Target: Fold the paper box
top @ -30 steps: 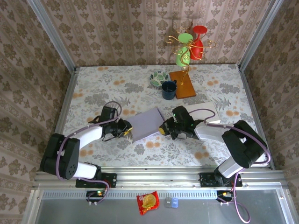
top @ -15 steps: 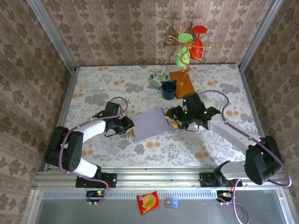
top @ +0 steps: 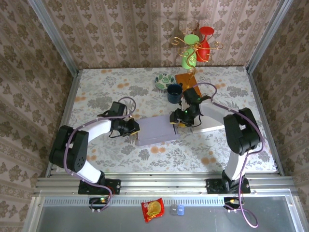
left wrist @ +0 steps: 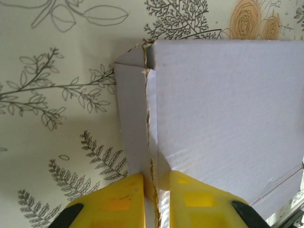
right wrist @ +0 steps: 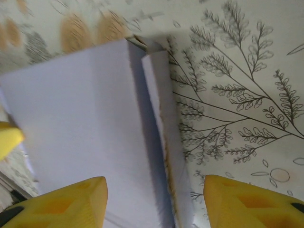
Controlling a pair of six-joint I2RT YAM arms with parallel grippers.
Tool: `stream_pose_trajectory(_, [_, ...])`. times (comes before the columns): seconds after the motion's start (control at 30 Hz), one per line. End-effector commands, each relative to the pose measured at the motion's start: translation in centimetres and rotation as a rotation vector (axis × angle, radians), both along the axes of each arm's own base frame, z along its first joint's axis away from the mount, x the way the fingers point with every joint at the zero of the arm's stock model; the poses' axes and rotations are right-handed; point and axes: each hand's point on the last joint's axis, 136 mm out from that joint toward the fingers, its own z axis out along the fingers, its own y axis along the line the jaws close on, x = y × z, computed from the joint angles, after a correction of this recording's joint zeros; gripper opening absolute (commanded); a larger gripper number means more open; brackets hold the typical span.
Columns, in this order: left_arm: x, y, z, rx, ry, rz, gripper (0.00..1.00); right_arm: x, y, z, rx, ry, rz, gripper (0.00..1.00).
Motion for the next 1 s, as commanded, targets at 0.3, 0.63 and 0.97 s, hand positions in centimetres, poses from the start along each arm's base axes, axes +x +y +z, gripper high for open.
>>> stream_pose_trajectory(0.3, [-0.5, 0.1, -1.4, 0.054, 0.037, -0.068, 0.17, 1.0, 2.2, -0.5, 0.089, 0.018, 0.070, 0.45])
stream_pose_trajectory(0.63, [0.2, -0.7, -1.3, 0.046, 0.024, -0.088, 0.16, -0.2, 4.5, -1.2, 0.088, 0.053, 0.112, 0.29])
stream_pose_trajectory(0.97, [-0.1, -0.4, -1.7, 0.069, 0.032, -0.086, 0.16, -2.8, 2.9, -2.9, -0.055, 0.080, 0.102, 0.06])
